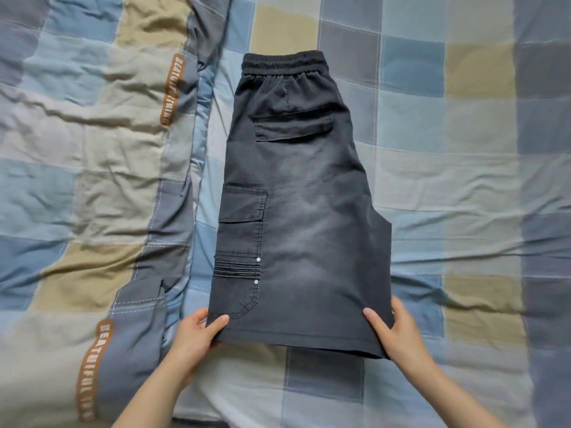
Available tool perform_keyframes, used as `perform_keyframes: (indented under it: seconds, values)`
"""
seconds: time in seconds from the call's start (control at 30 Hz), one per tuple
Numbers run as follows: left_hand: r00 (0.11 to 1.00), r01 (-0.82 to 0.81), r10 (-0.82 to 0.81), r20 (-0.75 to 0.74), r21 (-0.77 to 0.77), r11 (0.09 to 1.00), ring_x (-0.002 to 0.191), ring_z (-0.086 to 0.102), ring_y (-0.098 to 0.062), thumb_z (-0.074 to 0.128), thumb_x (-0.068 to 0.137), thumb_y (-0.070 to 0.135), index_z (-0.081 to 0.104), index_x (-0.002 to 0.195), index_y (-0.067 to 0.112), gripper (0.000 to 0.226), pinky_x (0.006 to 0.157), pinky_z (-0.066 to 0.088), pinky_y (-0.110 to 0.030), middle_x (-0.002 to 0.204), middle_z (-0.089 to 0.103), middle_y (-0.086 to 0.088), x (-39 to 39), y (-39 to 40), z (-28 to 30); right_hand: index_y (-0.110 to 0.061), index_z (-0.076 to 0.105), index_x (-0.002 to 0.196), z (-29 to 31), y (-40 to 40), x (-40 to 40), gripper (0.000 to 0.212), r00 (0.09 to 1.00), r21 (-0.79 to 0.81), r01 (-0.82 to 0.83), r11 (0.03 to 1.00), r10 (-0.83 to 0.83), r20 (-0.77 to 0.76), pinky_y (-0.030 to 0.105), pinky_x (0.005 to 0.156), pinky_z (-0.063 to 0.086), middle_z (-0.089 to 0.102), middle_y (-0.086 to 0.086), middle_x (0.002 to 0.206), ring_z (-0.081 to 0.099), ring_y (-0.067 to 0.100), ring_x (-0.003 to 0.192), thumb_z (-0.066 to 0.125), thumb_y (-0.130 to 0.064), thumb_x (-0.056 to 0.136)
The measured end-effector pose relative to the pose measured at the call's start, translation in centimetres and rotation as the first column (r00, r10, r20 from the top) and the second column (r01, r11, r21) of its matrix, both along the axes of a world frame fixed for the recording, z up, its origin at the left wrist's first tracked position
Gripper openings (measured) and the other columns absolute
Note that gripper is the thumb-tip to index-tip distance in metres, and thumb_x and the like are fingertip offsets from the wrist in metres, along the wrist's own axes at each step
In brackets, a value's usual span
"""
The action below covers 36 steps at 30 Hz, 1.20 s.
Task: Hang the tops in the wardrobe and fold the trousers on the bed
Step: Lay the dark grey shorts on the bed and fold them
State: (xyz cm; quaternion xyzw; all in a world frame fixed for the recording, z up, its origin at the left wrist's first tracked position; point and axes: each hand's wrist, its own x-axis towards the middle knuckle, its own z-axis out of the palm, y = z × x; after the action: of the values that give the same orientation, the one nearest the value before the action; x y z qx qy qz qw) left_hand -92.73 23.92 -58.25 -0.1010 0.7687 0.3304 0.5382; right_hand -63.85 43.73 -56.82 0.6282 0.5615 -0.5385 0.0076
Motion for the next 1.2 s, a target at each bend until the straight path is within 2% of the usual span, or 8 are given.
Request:
perform_keyframes:
  seconds: [0.1,0.2,0.33,0.53,0.7,0.93,1.1,1.2]
  values:
    - [0.912,0.264,-0.349,-0.217,-0.341,0.902,0.095,0.065,-0.035,0.067,0.085,0.002,0.059,0.099,0.005,0.017,0.073,0.052,-0.040,0.097,0.067,-0.015,2.5,-1.7,0.2,-0.020,0.053,0.082,-1.7,-1.8,3.5,0.013,0.859,-0.343,-0.334,0.878,0.433,0.272,0.033,0.073,0.052,0.064,-0.001,0.074,0.065,0.023,0.079,0.064,-0.013,0.085]
    - [0.710,0.305,-0.606,-0.358,-0.619,0.724,0.114,0.048,-0.044,0.073,0.074,0.007,0.045,0.128,0.007,0.060,0.091,0.042,-0.049,0.124,0.047,-0.022,5.9,-0.6,1.7,-0.018,0.054,0.086,-1.4,0.4,3.8,0.004,0.791,-0.217,-0.388,0.896,0.445,0.420,0.027,0.072,0.038,0.064,0.004,0.085,0.063,0.029,0.097,0.056,-0.017,0.089]
    - [0.319,0.575,-0.631,-0.707,-0.384,0.722,0.118,0.047,-0.039,0.075,0.064,0.011,0.049,0.134,0.009,0.074,0.093,0.044,-0.052,0.128,0.050,-0.015,10.9,6.1,2.5,-0.006,0.062,0.108,-0.7,6.7,-0.2,0.022,0.963,0.118,-0.109,0.987,0.076,0.257,0.033,0.087,0.041,0.067,0.013,0.108,0.060,0.031,0.106,0.054,-0.020,0.094]
    - [0.048,0.870,-0.673,-0.738,-0.300,0.392,0.150,0.015,-0.031,0.047,0.094,0.035,0.025,0.154,0.023,0.064,0.117,0.024,-0.052,0.162,0.021,-0.003,14.4,18.1,-0.4,-0.006,0.060,0.116,-3.6,12.7,-5.5,0.041,0.991,0.055,-0.066,0.996,0.059,0.119,0.035,0.095,0.046,0.066,0.007,0.111,0.060,0.024,0.107,0.062,-0.036,0.090]
    - [0.155,0.870,-0.887,-0.436,-0.364,0.332,0.148,-0.022,-0.028,0.026,0.099,0.060,-0.010,0.155,0.031,0.073,0.115,0.003,-0.064,0.163,-0.019,0.006,14.8,21.0,-2.7,-0.011,0.062,0.079,-4.0,14.1,-3.1,0.021,0.993,0.092,-0.085,0.992,0.077,0.087,0.028,0.066,0.043,0.055,-0.004,0.065,0.052,0.015,0.065,0.074,-0.029,0.081]
    - [0.093,0.909,-0.928,-0.360,-0.349,0.227,0.142,-0.033,-0.036,0.023,0.092,0.073,-0.016,0.152,0.040,0.079,0.113,-0.002,-0.070,0.158,-0.033,-0.002,15.2,21.4,-2.2,-0.015,0.045,0.087,-2.7,13.3,-3.0,0.015,0.946,-0.281,0.229,0.932,-0.281,-0.160,0.032,0.064,0.053,0.059,0.005,0.081,0.059,0.017,0.071,0.059,-0.016,0.093]
    - [0.618,0.751,-0.683,-0.389,0.039,0.659,0.151,-0.012,-0.018,0.043,0.093,0.064,0.038,0.148,0.029,0.066,0.118,-0.005,-0.060,0.163,0.013,0.007,13.6,22.0,0.1,-0.015,0.053,0.114,-0.7,11.7,-4.8,0.020,0.970,-0.164,0.013,0.986,-0.052,-0.238,0.030,0.072,0.048,0.064,0.007,0.097,0.060,0.015,0.083,0.055,-0.018,0.094]
    - [0.775,0.582,-0.476,-0.415,0.178,0.793,0.129,0.047,-0.010,0.063,0.088,0.050,0.061,0.125,0.026,0.044,0.110,0.038,-0.040,0.128,0.060,0.010,12.3,20.5,0.8,-0.026,0.056,0.117,0.2,10.7,-6.2,0.022,0.938,-0.095,-0.207,0.974,0.169,-0.304,0.020,0.081,0.043,0.062,-0.011,0.105,0.057,-0.001,0.092,0.043,-0.030,0.101]
